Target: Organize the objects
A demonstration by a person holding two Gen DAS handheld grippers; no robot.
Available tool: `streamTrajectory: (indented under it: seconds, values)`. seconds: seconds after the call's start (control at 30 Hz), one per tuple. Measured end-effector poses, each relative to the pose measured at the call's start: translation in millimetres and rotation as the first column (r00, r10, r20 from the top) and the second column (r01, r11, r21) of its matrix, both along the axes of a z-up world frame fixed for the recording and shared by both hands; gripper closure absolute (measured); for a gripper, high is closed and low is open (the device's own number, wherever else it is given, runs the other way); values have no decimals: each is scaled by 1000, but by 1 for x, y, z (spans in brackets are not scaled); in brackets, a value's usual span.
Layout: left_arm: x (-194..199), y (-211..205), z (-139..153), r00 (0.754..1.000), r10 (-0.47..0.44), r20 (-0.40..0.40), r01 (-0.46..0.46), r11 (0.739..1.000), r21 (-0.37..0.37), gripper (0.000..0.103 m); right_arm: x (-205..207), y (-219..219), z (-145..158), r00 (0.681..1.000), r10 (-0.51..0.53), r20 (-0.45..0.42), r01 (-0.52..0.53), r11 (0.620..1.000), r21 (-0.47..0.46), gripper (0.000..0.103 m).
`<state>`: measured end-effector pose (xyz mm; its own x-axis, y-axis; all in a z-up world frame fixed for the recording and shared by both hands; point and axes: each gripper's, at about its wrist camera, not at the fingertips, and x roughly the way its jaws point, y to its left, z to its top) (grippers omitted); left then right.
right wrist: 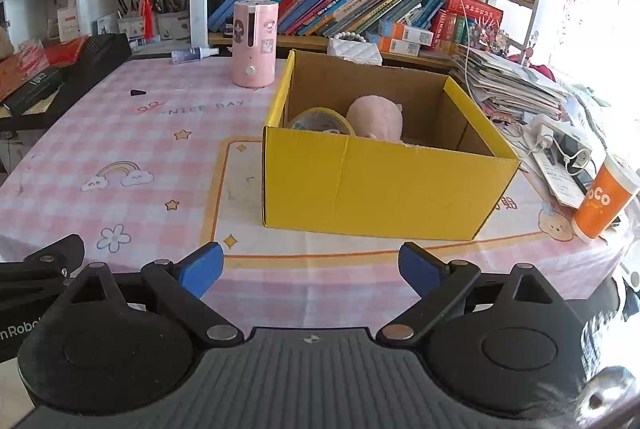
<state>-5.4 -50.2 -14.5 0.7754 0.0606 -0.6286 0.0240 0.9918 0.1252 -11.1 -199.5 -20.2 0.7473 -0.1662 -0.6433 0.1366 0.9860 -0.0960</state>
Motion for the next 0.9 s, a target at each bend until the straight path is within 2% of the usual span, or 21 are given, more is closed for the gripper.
streamTrajectory:
  seconds: [0.37,0.9]
  values:
    - [-4,3,-7,999,28,-46,-28,1000,-4,3,-7,10,-5,999,-24,-22,23,999,-47,9]
    - [-7,4,-9,997,52,-59,-50,998,28,4,-8,16,-10,998,-43,-44,40,997,-59,9]
